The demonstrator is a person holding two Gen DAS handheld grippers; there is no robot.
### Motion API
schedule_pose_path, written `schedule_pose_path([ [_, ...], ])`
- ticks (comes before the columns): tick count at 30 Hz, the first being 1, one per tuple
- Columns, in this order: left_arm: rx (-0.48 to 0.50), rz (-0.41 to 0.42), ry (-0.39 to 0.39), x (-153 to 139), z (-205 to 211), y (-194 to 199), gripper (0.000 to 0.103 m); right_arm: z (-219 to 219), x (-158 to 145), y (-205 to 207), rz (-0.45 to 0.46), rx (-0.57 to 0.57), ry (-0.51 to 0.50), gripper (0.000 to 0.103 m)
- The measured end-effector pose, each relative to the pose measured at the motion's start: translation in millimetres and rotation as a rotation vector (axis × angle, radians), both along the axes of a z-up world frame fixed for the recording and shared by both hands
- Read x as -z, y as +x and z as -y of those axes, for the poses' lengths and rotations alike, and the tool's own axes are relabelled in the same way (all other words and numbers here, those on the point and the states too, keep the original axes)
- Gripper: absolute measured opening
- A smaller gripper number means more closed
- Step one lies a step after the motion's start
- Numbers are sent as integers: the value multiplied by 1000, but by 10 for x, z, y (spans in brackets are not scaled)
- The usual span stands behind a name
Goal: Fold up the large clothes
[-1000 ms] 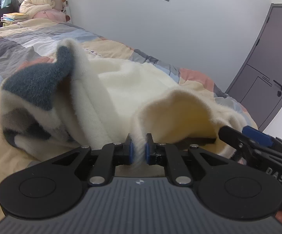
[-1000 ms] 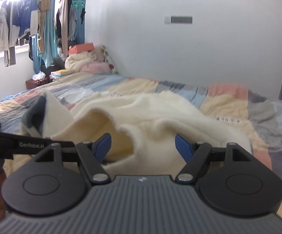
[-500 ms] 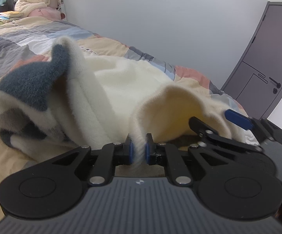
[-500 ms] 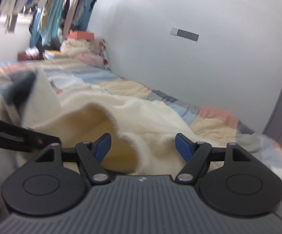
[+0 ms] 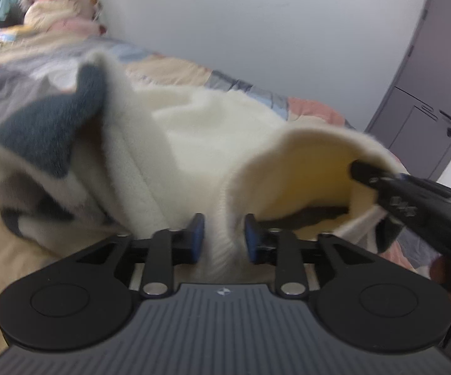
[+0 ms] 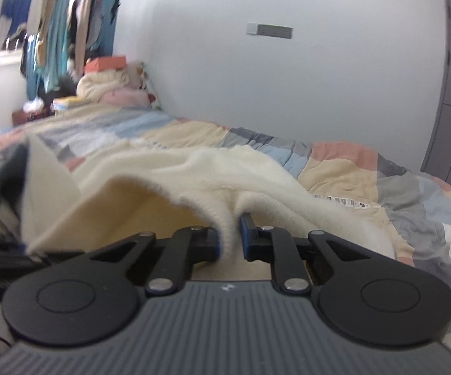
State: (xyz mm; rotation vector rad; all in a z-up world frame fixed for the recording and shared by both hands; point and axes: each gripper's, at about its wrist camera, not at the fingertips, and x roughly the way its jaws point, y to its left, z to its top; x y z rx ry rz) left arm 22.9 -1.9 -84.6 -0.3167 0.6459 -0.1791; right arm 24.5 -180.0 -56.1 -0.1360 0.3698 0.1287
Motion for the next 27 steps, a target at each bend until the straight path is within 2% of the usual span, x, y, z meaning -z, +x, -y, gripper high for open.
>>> schedule_pose_path([
  [4, -40, -40, -27, 113, -36, 85, 38, -5, -22, -59, 27, 13, 19, 14],
  [9, -137, -73, -208, 205, -259, 97, 38, 43, -22, -90, 72, 44, 52, 14],
  [12, -174, -84, -259, 250, -350, 91, 38, 46, 9, -62, 72, 56, 51, 13],
  [16, -192, -75, -271, 264, -371, 82, 36, 23, 107, 15, 52, 67, 38, 13],
  [18, -195, -52, -274, 278, -366, 70, 32, 78, 172, 124, -5, 81, 79, 13],
  [23, -180, 43, -217, 172, -302, 8, 20, 256, 293, 253, -130, 127, 207, 13],
  [27, -179, 148, -147, 47, -178, -131, 17, 279, 268, 166, -111, 134, 233, 13],
])
